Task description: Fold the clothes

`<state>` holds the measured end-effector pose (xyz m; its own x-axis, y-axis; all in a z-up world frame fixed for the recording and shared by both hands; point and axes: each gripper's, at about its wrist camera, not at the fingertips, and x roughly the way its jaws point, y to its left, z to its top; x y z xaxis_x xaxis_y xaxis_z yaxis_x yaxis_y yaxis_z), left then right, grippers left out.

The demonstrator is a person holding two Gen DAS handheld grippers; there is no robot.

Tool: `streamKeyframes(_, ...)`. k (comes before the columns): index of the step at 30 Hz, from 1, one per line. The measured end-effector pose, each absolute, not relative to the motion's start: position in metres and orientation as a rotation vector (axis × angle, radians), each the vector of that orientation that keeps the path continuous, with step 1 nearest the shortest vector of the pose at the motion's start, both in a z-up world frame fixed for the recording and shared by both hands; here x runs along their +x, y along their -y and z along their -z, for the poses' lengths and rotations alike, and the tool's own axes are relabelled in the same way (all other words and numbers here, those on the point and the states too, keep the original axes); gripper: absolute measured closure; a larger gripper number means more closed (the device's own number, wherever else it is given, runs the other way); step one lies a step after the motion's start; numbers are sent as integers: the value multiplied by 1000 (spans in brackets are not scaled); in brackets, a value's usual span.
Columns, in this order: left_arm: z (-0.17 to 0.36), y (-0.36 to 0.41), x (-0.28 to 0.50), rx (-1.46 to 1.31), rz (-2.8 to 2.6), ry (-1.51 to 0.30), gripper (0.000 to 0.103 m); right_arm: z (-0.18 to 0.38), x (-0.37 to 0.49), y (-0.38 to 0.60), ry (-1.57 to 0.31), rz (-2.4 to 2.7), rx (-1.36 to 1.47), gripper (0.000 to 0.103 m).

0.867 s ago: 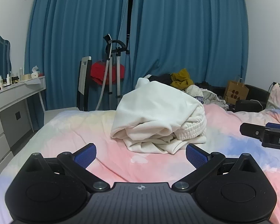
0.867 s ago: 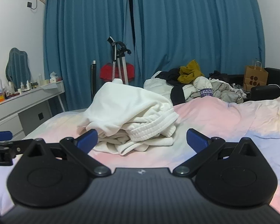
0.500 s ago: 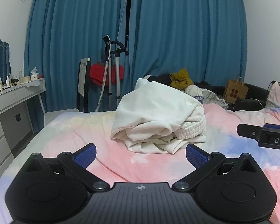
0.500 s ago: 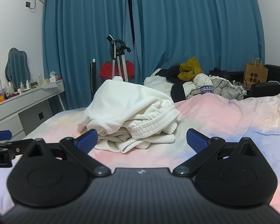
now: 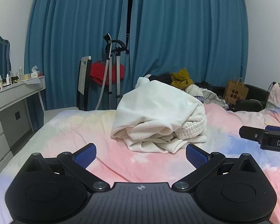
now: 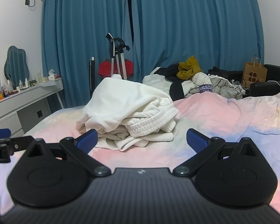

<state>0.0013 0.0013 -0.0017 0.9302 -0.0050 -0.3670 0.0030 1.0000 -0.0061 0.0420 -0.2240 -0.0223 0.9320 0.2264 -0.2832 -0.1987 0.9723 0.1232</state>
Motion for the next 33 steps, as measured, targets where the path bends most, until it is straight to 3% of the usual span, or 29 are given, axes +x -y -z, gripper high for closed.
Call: streamKeyframes(33, 8, -5, 13, -3, 24, -405, 0, 15, 40, 234, -278, -188, 125, 0)
